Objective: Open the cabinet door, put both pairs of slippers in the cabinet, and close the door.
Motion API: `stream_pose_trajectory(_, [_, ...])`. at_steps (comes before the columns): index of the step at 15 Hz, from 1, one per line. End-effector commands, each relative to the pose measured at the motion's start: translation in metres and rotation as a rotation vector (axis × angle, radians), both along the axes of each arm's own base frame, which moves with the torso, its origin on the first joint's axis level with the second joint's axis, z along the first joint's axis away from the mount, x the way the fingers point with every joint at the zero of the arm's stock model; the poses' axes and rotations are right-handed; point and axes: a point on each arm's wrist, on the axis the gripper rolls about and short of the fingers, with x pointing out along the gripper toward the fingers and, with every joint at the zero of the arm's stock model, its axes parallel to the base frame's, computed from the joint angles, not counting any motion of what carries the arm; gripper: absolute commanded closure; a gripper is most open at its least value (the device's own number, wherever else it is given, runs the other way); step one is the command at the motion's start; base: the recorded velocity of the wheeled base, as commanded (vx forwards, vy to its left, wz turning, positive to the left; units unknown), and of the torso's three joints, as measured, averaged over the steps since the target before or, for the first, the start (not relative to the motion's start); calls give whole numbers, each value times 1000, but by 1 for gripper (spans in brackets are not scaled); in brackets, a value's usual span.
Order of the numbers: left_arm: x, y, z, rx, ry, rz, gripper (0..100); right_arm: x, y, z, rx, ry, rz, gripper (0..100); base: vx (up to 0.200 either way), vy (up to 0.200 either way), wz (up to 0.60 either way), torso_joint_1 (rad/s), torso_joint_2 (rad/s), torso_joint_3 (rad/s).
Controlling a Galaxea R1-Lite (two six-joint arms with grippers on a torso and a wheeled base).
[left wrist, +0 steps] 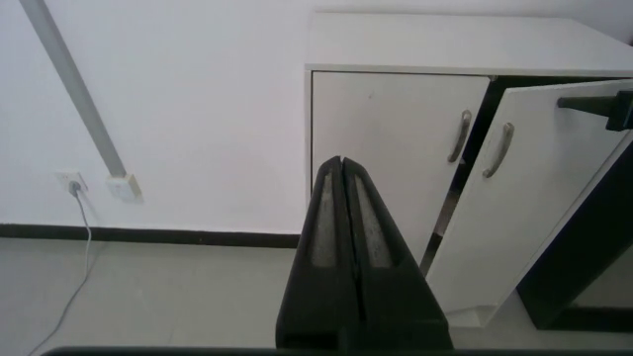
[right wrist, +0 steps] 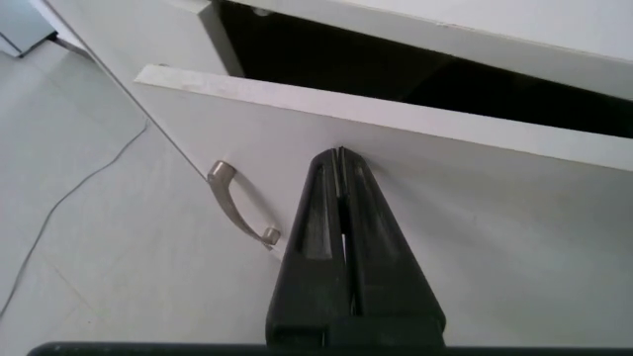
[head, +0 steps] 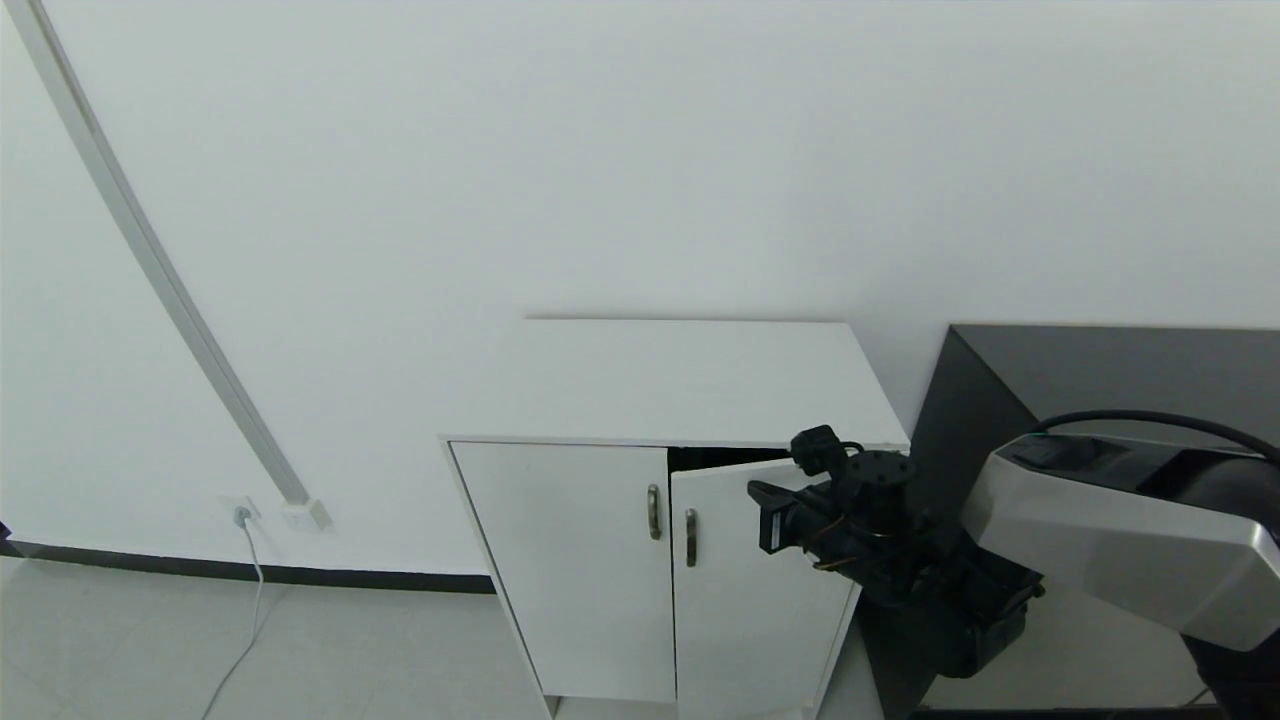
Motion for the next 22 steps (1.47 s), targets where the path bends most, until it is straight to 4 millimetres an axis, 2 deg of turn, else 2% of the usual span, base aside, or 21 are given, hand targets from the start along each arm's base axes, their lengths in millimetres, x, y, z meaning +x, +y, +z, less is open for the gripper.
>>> stream_pose_trajectory(1, [0, 0, 0, 0, 0, -1, 100, 4, 0, -2, -1, 3, -6, 100, 0, 0, 0, 0, 0, 0])
stream_pose_trajectory(9, [0, 0, 0, 0, 0, 1, 100, 19, -5, -6, 3, -3, -32, 100, 0, 0, 0, 0, 0, 0])
stream_pose_trajectory(22, [0, 0, 0, 0, 0, -1, 100, 27, -10, -8, 3, -5, -52, 100, 0, 0, 0, 0, 0, 0])
